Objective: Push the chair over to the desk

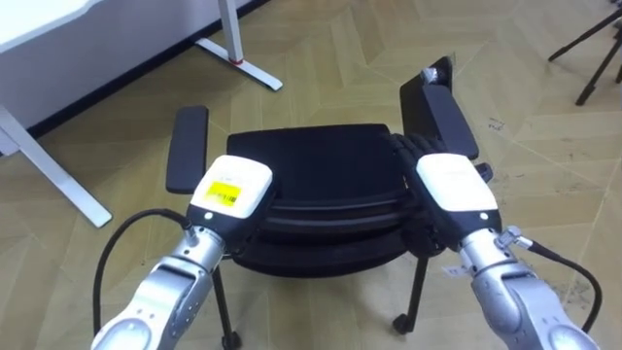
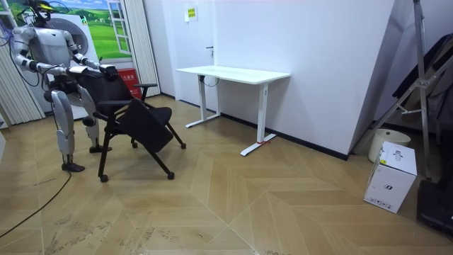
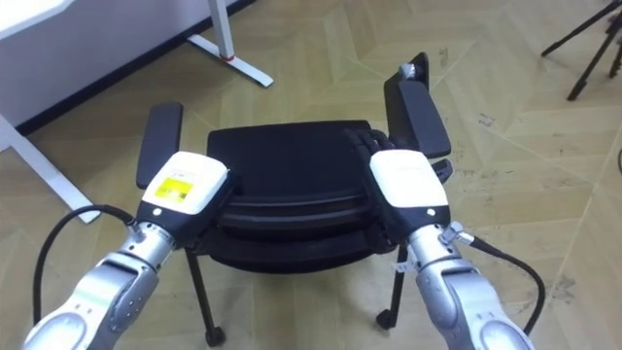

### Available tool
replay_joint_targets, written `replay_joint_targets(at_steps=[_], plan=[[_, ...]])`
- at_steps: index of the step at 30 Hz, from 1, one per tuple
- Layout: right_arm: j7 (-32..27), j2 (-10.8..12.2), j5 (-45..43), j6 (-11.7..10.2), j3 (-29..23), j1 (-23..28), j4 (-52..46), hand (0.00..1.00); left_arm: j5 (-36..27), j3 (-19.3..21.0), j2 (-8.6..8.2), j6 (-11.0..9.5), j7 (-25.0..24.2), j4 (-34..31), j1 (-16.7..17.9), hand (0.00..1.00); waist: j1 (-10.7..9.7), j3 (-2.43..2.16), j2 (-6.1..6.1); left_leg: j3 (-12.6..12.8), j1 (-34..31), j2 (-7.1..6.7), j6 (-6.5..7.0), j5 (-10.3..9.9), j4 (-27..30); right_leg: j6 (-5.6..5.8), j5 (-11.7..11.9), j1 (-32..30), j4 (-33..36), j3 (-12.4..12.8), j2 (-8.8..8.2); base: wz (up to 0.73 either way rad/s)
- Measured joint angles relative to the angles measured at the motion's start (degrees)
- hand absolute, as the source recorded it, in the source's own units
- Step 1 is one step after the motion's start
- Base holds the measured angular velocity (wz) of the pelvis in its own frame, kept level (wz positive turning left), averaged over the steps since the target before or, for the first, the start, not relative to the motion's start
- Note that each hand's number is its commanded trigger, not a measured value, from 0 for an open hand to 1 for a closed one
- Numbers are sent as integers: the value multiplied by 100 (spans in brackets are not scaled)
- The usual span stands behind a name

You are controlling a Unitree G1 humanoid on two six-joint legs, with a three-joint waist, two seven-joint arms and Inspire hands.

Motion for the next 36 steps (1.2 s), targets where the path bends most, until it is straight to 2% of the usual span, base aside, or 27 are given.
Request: replay_joint_targets(at_steps=[10, 15, 16, 17, 28, 36], plan=[[156, -32, -243, -20, 40, -3, 4, 0, -42, -50, 1, -97, 104, 165, -97, 100, 11, 26, 26, -86, 15, 0, 0, 0, 1, 0, 0, 67, -20, -88, 3, 4], [155, -47, -695, 16, 123, -64, 87, 0, -47, -50, 0, -169, 128, 280, -192, 100, 11, 34, 39, -142, -1, 0, -1, 0, 3, -2, 1, 78, -81, -128, 16, 5], [156, -49, -752, 37, 132, -64, 88, 24, -51, -51, 0, -170, 128, 288, -199, 100, 10, 33, 41, -151, -4, 0, -1, 0, 3, -4, 2, 89, -91, -134, 18, 3], [156, -62, -808, 43, 147, -62, 88, 100, -54, -52, 0, -170, 128, 293, -199, 100, 10, 33, 41, -155, 2, 0, -1, 0, 3, -4, 2, 110, -98, -139, 17, 0], [104, -87, -862, 73, 175, -84, 198, 100, -64, -64, -12, -179, 128, 377, -256, 100, 4, 23, 43, -198, 12, 0, -2, 1, 12, -5, 3, 150, -106, -184, 16, 0], [-42, -87, -869, 91, 174, -92, 267, 100, -66, -76, -5, -298, 239, 369, -188, 100, 66, -4, 74, -242, 11, -2, -2, 1, 14, -5, 3, 161, -109, -263, 9, 3]])
